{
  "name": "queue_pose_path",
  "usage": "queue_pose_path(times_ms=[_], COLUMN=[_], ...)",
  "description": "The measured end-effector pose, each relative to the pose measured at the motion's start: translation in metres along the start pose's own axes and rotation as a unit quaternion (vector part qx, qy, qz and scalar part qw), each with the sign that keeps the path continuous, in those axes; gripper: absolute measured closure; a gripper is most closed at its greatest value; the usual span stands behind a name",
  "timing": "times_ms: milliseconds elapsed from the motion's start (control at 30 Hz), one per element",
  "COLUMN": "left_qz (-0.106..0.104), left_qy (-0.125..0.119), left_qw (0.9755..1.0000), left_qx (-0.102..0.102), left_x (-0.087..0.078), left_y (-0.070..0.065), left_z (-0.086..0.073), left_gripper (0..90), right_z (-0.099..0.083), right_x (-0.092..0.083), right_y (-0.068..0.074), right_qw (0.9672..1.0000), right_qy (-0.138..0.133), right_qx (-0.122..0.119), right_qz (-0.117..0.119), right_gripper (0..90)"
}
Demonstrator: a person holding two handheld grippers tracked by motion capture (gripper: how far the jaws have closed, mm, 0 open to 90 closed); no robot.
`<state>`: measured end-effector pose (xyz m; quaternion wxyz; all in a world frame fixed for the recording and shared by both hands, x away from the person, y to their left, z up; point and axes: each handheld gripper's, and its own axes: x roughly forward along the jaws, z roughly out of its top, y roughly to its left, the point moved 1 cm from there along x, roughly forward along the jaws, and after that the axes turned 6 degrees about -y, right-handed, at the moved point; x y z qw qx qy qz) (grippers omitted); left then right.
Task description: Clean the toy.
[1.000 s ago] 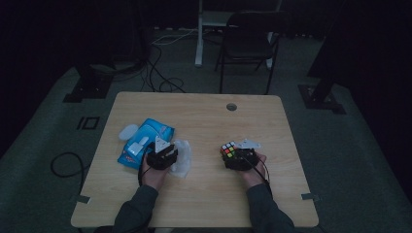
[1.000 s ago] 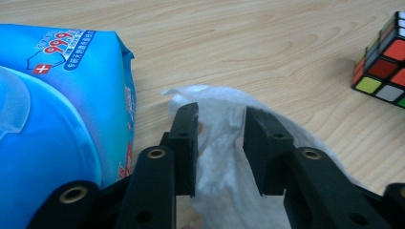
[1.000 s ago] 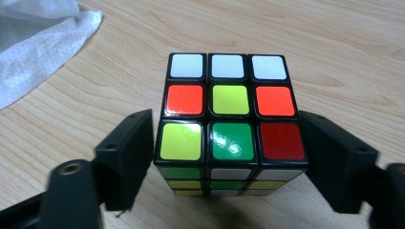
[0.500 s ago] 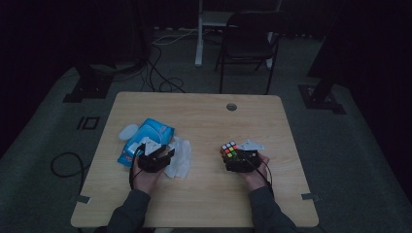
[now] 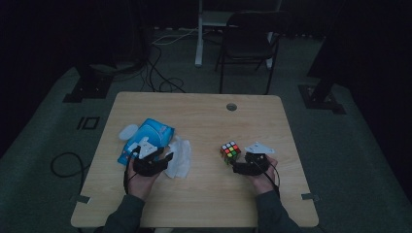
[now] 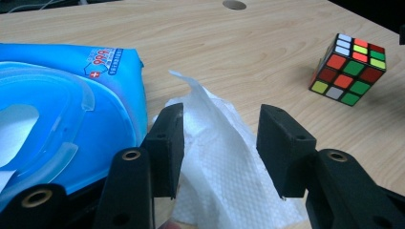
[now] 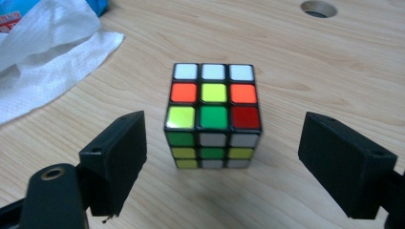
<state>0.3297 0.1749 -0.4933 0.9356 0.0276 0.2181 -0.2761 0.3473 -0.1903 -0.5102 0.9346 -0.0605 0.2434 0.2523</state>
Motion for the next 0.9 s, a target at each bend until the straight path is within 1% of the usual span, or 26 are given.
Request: queue_pose_path(times_ms=[67, 200, 233, 333, 400, 467, 533, 600, 733, 833, 900], left_qz=[-0.002, 0.000, 0.001, 0.004, 0.006, 0.008, 0.010, 0.011, 0.019, 0.023, 0.025], left_qy=[0.001, 0.003, 0.003, 0.002, 0.004, 0.006, 0.006, 0.004, -0.001, -0.007, -0.010], left_qw=[1.0000, 1.0000, 1.0000, 1.0000, 0.9999, 0.9999, 0.9999, 0.9999, 0.9997, 0.9994, 0.9993], left_qx=[-0.003, -0.003, -0.004, -0.007, -0.009, -0.008, -0.009, -0.011, -0.016, -0.024, -0.026], left_x=[-0.003, -0.011, -0.012, -0.016, -0.017, -0.019, -0.021, -0.023, -0.027, -0.027, -0.026], left_y=[0.000, 0.002, 0.002, 0.004, 0.005, 0.006, 0.006, 0.007, 0.010, 0.014, 0.016], left_z=[0.000, -0.002, -0.003, -0.004, -0.007, -0.009, -0.011, -0.013, -0.016, -0.020, -0.024], left_gripper=[52.5, 52.3, 52.2, 52.2, 52.2, 52.2, 52.2, 52.1, 52.0, 52.0, 51.9], right_z=[-0.003, -0.008, -0.010, -0.013, -0.016, -0.017, -0.018, -0.019, -0.022, -0.024, -0.026], right_x=[-0.004, -0.010, -0.012, -0.016, -0.018, -0.020, -0.020, -0.021, -0.021, -0.021, -0.021], right_y=[-0.004, -0.013, -0.017, -0.022, -0.027, -0.030, -0.035, -0.038, -0.043, -0.047, -0.050], right_qw=[1.0000, 0.9998, 0.9997, 0.9996, 0.9994, 0.9991, 0.9989, 0.9986, 0.9981, 0.9977, 0.9975], right_qy=[-0.003, -0.001, -0.001, -0.004, -0.005, -0.007, -0.007, -0.008, -0.005, -0.004, -0.003], right_qx=[0.004, 0.013, 0.017, 0.018, 0.023, 0.023, 0.028, 0.027, 0.025, 0.026, 0.030], right_qz=[-0.005, -0.013, -0.015, -0.021, -0.026, -0.036, -0.037, -0.045, -0.055, -0.063, -0.063], right_gripper=[17.7, 18.9, 20.7, 26.7, 32.6, 37.7, 41.1, 44.7, 49.8, 51.6, 52.1])
